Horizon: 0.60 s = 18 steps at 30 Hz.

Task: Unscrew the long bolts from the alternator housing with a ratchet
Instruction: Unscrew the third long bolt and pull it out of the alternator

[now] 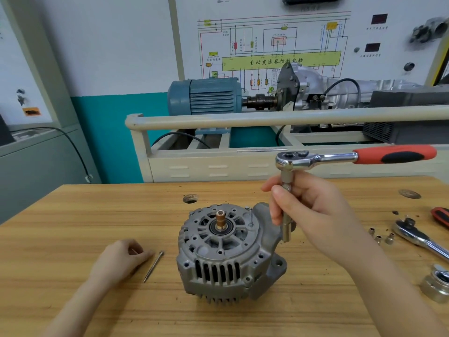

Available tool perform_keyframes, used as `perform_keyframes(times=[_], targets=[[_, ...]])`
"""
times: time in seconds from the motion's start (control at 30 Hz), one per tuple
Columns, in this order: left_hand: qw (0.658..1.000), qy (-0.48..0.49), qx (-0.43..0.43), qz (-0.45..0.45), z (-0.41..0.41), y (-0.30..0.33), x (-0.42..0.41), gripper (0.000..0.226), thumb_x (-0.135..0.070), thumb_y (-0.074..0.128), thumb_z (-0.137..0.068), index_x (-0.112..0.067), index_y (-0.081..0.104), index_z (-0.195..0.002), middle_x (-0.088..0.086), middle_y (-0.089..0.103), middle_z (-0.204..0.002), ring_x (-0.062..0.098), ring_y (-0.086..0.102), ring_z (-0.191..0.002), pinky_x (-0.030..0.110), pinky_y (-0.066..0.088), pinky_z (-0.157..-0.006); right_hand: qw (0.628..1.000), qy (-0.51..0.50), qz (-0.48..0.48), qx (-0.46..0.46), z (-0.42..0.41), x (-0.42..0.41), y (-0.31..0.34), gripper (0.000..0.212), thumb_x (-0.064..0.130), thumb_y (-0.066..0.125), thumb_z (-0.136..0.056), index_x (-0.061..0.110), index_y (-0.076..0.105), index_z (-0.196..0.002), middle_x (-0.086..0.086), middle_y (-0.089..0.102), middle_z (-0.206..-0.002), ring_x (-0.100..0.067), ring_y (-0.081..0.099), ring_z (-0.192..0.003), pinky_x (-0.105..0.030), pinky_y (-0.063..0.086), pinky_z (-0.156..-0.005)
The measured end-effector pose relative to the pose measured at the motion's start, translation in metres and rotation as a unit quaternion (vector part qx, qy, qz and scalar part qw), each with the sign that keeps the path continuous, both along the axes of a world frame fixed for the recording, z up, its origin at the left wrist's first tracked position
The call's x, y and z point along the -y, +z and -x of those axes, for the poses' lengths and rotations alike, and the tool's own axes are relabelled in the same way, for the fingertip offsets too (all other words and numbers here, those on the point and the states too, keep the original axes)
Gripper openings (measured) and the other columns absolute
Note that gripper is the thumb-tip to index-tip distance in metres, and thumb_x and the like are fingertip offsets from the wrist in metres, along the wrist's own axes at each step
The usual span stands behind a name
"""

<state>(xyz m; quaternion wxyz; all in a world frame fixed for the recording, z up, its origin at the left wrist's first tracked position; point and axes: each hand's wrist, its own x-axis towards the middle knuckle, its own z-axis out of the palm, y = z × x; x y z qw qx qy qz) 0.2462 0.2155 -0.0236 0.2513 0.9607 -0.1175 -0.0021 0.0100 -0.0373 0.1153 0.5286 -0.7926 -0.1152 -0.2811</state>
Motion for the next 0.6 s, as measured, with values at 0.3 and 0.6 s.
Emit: perform_keyframes(times=[0.3, 0.6], targets=[[0.975, -0.059, 0.001, 0.216, 0.018, 0.038, 0.037, 0.026, -0.041, 0.051, -0.087, -0.019, 0.061, -0.079, -0.001, 0.065, -0.079, 0.017, 0.061, -0.080, 0.024, 0.043, -0.061, 0.999, -0.015, -0.010, 0.027, 0.000, 0.009, 0.002, 0.013, 0.015, 0.048, -0.087, 0.020, 0.060, -0.085, 0.007, 0.060, -0.059, -0.003, 0.057, -0.055, -0.011, 0.045, -0.057], [0.806, -0.169, -0.333, 0.460, 0.053, 0.072, 0.109, 0.029, -0.032, 0.053, -0.080, -0.011, 0.065, -0.097, 0.010, 0.073, -0.088, 0.024, 0.069, -0.078, 0.033, 0.056, -0.068, 0.999, -0.017, 0.006, 0.028, 0.000, 0.009, 0.000, 0.011, 0.019, 0.050, -0.090, 0.023, 0.059, -0.085, 0.008, 0.060, -0.060, -0.004, 0.057, -0.057, -0.012, 0.045, -0.057]])
